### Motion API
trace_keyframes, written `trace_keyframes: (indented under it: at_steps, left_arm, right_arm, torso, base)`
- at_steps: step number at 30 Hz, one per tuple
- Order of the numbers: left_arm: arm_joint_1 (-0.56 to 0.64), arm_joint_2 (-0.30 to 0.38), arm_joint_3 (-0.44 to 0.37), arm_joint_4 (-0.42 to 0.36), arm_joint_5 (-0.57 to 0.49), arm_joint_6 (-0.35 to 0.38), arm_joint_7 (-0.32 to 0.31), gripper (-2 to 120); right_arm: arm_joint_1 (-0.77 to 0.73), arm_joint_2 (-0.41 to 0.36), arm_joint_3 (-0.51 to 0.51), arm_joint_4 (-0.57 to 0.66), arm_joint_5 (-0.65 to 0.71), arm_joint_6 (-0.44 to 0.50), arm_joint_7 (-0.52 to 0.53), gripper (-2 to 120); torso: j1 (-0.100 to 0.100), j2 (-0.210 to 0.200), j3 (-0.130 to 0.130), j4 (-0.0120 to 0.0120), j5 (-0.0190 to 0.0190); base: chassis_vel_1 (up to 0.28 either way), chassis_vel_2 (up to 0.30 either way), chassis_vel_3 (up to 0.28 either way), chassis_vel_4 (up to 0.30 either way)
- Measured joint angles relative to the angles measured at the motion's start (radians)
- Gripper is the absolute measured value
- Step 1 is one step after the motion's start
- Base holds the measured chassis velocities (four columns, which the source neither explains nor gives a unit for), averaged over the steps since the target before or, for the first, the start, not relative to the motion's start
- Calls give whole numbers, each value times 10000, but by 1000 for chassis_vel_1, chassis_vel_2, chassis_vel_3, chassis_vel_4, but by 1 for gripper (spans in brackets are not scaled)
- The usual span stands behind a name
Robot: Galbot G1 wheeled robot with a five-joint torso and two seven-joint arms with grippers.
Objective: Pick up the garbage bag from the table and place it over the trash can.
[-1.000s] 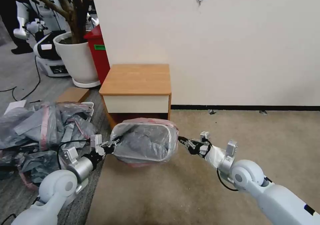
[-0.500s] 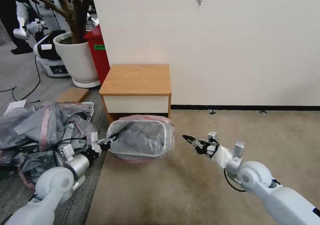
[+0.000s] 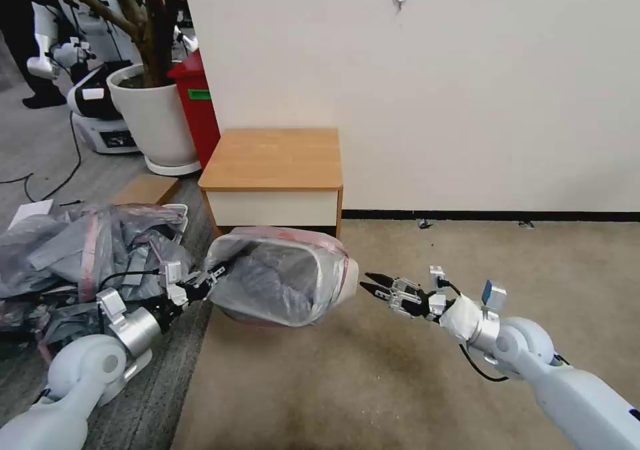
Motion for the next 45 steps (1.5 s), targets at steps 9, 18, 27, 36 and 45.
trace_keyframes:
  at_steps: [9,18,27,36,45]
  left_arm:
    - [11,-157,143,-45,189,-4,4,2]
    - [-18,-202,250,-26,334,-3,-65,2]
    - [14,-253,342,-3,465,-3,-100,2]
    - [92,-255,352,-69,557,-3,-113,2]
    - [231,-287,361,-226,669,-3,-115,2]
  right_arm:
    - [149,92,-214,55,-24,-112,-604,91]
    - [161,129,-256,326,13,-252,-1037,72]
    - [164,151,-258,348,108,-498,-1824,39]
    - [158,149,-260,364,148,-690,-2313,30]
    - [241,172,-403,160,-49,-791,-2489,39]
  torso:
    - [0,0,0,-1,0]
    - [1,0,0,-1,0]
    - [0,0,0,-1,0]
    - [0,0,0,-1,0]
    - [0,0,0,-2,0]
  base:
    - [0,0,0,0]
    - [0,0,0,0]
    - [0,0,0,0]
    - [0,0,0,0]
    - [0,0,0,0]
